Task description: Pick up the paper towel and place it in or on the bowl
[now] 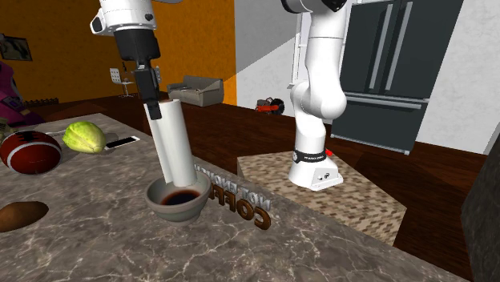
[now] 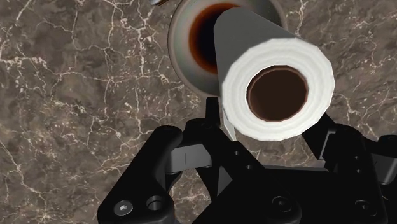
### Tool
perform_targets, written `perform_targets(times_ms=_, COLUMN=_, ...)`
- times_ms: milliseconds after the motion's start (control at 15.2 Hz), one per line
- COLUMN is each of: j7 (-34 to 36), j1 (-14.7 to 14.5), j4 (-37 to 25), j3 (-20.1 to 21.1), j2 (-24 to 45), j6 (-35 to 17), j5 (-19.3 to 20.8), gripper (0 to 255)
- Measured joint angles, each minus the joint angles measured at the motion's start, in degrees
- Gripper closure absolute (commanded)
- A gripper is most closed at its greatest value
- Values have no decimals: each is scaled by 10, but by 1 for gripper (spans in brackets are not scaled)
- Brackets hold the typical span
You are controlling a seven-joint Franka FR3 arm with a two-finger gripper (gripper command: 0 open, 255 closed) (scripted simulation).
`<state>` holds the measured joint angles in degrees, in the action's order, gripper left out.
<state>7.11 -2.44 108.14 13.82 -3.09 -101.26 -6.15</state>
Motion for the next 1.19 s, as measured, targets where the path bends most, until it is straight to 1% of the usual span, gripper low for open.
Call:
perform_targets(times_ms=396, j7=1, j1=-1, j4=7, j3=1, j2=1, j6=-8, j5=0, gripper=255)
perform_targets(times_ms=462, j7=1, j1=-1, j4=7, j3=1, j2=1, j6=-9, j5=0, gripper=0)
perform_targets(times_ms=858, j7=1, j1=-1, j4=7, j3=1, j2=1, j6=-9, j5=0, gripper=0)
perform_targets(times_ms=1188, j7=1, j1=2, j4=-62, j3=-3, j2=6, j6=56, j5=3, gripper=0)
